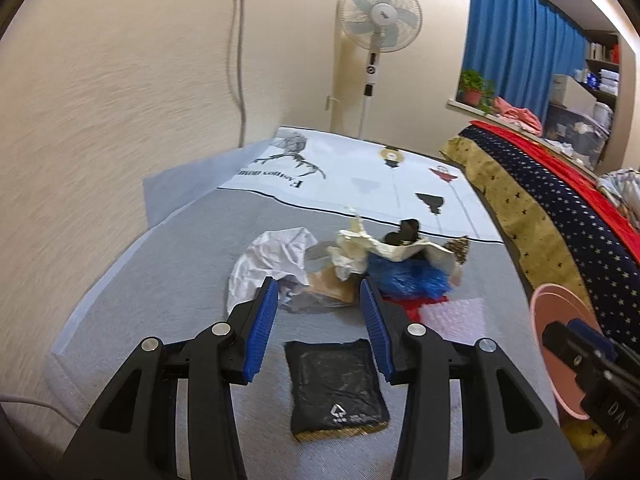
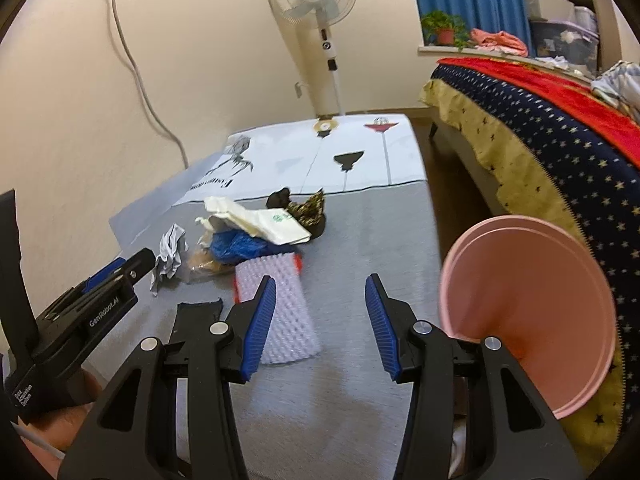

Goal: Collect trash
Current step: 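Grasp the crumpled white tissue with the left gripper while the right grasps the white foam net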

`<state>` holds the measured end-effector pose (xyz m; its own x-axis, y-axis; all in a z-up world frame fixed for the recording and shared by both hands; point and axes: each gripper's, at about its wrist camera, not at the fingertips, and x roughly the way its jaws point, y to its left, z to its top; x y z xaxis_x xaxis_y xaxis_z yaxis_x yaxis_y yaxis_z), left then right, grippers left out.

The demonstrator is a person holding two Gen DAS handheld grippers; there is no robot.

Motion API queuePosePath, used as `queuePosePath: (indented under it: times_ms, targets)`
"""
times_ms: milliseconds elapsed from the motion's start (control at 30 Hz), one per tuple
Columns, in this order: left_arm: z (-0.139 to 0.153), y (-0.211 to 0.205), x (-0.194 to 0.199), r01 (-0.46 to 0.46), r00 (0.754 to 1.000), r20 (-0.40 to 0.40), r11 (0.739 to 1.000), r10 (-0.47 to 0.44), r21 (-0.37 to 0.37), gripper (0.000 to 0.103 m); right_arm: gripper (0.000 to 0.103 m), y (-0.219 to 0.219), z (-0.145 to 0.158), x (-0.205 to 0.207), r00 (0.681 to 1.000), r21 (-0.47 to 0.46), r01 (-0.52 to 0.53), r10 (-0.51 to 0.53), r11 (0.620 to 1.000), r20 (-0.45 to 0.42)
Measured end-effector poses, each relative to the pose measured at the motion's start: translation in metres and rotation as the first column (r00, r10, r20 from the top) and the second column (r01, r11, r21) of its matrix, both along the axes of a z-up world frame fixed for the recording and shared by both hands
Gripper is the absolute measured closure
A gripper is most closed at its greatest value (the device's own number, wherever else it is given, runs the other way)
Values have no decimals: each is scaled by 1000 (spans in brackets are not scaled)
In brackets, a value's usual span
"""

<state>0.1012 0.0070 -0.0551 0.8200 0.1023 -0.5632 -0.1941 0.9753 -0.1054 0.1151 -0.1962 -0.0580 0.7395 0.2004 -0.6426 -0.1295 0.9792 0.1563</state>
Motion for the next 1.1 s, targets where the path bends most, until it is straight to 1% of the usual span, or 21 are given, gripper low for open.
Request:
queuePosePath:
  times_ms: [100, 167, 233, 300, 400, 567, 700, 733, 767, 800, 833, 900, 933, 967, 1000, 1033, 1067, 1100]
  targets:
    - [-4, 1, 8, -11, 1000, -12, 1000, 11, -2, 60, 55, 7, -9, 6, 1000, 1, -20, 20, 1000, -19]
    - [-7, 1, 14, -20, 1000, -18, 1000, 21, 17, 58, 55, 9, -14, 11, 999, 2, -30, 30, 1000, -33]
    - [-9, 4, 21, -40, 999, -19, 998, 41, 38, 49, 51, 8, -17, 15, 998, 14, -30, 30, 999, -48]
    - [-11, 7, 26, -56, 998, -24, 998, 57, 38, 48, 48, 7, -22, 21, 997, 34, -32, 34, 999, -73]
    - [-16, 11, 35, -65, 997, -47, 997, 67, 37, 44, 46, 8, -32, 28, 992, 54, -44, 50, 998, -116]
    - [-23, 16, 46, -72, 994, -81, 996, 75, 43, 43, 46, 17, -49, 39, 981, 59, -76, 85, 995, -177]
    - [-29, 17, 51, -72, 991, -113, 996, 76, 45, 44, 47, 19, -57, 46, 972, 67, -74, 87, 995, -216]
    - [-31, 18, 52, -73, 990, -122, 996, 78, 42, 46, 48, 19, -59, 46, 971, 69, -75, 89, 995, -223]
    - [-32, 19, 52, -76, 989, -128, 996, 80, 37, 48, 52, 21, -60, 47, 969, 69, -81, 94, 994, -229]
    - [-34, 21, 53, -78, 987, -137, 996, 82, 30, 53, 58, 22, -61, 48, 968, 66, -86, 99, 994, -230]
    - [-35, 22, 53, -79, 987, -141, 996, 82, 28, 60, 60, 23, -61, 47, 967, 63, -93, 106, 994, -231]
    - [-36, 23, 53, -83, 985, -147, 996, 87, 32, 63, 71, 26, -59, 46, 965, 58, -111, 121, 992, -232]
    - [-35, 24, 52, -87, 985, -146, 996, 91, 35, 73, 74, 27, -58, 46, 965, 56, -115, 125, 992, -232]
    - [-35, 25, 52, -88, 985, -146, 996, 92, 35, 76, 81, 27, -56, 45, 964, 55, -121, 130, 991, -231]
    - [-34, 25, 51, -91, 985, -146, 995, 95, 35, 81, 84, 27, -54, 44, 964, 55, -124, 133, 991, -230]
    - [-33, 26, 50, -95, 985, -142, 995, 99, 34, 89, 85, 27, -52, 43, 965, 55, -124, 133, 991, -226]
    - [-32, 27, 50, -99, 985, -138, 994, 103, 35, 89, 86, 26, -49, 42, 967, 55, -122, 131, 991, -219]
    - [-30, 28, 48, -102, 986, -133, 994, 106, 34, 92, 86, 25, -45, 41, 969, 56, -120, 129, 991, -211]
